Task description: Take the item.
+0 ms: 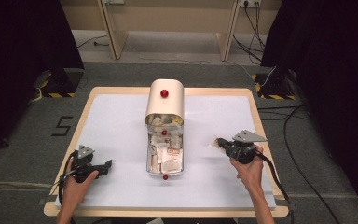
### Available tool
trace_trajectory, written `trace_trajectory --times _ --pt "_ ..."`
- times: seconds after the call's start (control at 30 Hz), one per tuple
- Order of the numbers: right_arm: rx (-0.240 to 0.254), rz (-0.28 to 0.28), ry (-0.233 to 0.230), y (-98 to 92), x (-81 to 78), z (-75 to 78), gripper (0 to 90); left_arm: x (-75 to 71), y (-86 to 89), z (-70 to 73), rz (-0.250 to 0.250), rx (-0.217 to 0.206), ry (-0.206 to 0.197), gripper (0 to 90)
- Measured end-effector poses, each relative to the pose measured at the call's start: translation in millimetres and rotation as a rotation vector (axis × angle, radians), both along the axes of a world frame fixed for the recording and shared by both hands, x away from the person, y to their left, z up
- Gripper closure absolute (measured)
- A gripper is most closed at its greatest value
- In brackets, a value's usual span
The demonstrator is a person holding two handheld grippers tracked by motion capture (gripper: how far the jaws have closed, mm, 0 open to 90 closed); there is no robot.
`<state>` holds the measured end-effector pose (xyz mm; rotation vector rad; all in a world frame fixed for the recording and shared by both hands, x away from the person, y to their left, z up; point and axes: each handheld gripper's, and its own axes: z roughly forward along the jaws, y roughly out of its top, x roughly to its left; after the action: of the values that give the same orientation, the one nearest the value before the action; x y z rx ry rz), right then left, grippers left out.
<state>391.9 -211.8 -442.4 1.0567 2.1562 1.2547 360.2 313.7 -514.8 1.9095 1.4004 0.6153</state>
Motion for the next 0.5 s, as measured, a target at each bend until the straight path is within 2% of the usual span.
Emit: trace_trajectory --times 0.27,0.5 --pt "-0.022 -0.006 0.008 -0.6 2.5 -4.5 88.3 0.0 0.0 0.0 0.0 0.0 0.0 11.3" --pt "-0.02 -0.014 0.026 -2.0 5.0 -10.7 88.2 0.0 0.0 0.0 0.0 0.0 0.0 11.3"
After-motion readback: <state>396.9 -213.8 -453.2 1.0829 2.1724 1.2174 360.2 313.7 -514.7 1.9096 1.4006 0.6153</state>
